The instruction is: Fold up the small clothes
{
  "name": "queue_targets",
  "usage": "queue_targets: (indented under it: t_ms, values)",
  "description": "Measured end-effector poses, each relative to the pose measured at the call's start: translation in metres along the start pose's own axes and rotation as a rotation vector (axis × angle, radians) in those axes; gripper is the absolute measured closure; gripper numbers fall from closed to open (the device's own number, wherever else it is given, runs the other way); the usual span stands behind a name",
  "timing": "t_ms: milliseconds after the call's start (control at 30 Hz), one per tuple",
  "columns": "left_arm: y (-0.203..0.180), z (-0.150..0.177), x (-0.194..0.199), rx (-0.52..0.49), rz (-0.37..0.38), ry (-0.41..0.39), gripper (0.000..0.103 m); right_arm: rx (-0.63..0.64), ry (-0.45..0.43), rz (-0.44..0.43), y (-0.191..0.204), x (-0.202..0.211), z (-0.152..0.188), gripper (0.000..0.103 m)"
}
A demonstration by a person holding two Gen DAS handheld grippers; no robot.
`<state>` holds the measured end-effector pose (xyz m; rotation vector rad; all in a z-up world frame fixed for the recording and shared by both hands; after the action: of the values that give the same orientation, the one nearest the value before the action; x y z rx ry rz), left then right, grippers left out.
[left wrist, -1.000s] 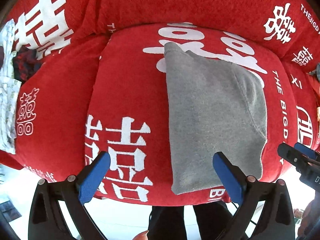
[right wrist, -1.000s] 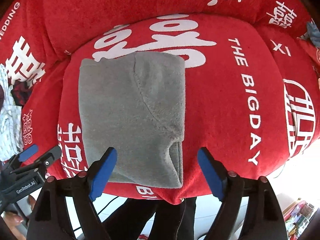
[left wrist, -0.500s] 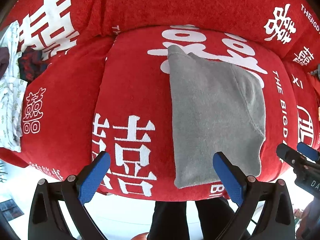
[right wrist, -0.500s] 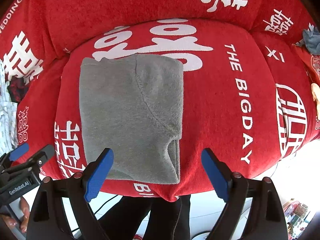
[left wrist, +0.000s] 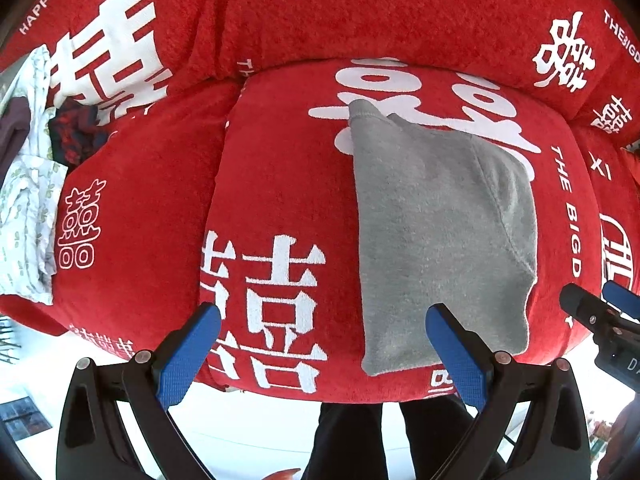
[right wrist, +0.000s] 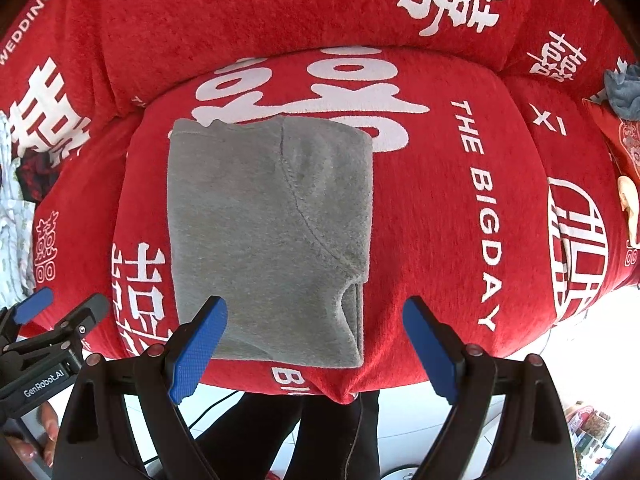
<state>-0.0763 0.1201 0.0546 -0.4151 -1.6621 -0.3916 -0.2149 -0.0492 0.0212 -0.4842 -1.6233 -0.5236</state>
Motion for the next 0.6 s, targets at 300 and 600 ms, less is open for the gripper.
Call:
queue_targets:
  t_ms: [300,600]
  values:
    - [0.0005,-0.0022,0.0011,0.005,0.003,0.006,0.0,-0.002,-0.006,0.009,0.0009,0.0028,-0.0025,0.012]
    - [-0.0004,-0.0022,0.0034,0.004,-0.012,-0.006,0.0,-0.001,-0.008,0.01,0.0015,0.0039,-0.0026,0.012]
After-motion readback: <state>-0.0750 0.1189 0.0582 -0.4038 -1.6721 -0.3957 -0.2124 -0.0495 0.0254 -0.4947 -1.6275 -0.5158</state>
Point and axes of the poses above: each gripper's, at about its wrist camera, not at the fingertips, and x roughly against the way its jaws point, y to its left, z to its underside, the point moved 5 cm from there along -x, roughly the way its jaws point, and after that the axes turned 11 degrees about x, right-handed, at the moved point
